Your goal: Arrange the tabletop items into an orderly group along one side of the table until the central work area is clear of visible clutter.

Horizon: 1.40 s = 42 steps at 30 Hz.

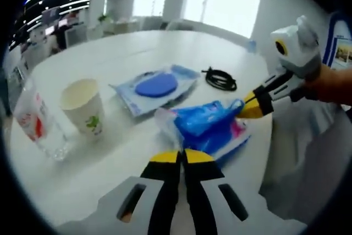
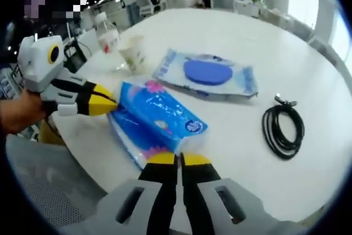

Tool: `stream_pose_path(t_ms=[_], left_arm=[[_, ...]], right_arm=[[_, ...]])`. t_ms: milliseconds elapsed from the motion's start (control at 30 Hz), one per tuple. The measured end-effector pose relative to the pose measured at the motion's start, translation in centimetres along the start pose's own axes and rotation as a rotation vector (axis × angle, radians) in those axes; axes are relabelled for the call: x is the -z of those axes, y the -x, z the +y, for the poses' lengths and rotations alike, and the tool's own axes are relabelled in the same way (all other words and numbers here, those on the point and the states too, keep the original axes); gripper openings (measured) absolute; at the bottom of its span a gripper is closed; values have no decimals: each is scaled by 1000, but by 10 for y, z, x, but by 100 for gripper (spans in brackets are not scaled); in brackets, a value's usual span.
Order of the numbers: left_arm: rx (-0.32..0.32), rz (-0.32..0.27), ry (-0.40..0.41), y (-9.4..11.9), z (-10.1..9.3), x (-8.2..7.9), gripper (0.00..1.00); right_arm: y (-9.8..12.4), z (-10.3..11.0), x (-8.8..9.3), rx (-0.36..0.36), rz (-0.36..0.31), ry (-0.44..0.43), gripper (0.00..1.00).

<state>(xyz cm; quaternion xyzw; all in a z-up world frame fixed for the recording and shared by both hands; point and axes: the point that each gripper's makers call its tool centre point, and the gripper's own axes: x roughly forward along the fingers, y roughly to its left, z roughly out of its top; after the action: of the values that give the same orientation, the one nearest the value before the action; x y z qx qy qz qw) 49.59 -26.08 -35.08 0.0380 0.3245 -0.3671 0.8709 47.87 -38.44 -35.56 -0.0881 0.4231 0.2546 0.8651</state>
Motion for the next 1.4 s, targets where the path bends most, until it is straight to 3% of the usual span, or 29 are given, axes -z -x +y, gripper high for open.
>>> stream_pose_path(t_ms=[233,367,600,867,1133,1400], left_arm=[[7,-36,2,-3,-14,-25,0],[7,-69,-3,-7,-24,-50,0],[-1,-116,-58,-24,-45,-100,0],[-20,-190,-58,-53,-69,-149,0],[-46,-249,-23,-84,-84,-184,0],[-53,-254,-18,-119,-96,-209,0]], right_arm=[[22,-23,-14,21,-64,9,2],[38,-43,-31,46,-130,55,2],[62,-84,-50,121,-190,137,1],[86,-139,-67,164,-254,104,1],[97,-190,-79,198,-293,91,1],[100,-239,-88,236,-326,69,1]])
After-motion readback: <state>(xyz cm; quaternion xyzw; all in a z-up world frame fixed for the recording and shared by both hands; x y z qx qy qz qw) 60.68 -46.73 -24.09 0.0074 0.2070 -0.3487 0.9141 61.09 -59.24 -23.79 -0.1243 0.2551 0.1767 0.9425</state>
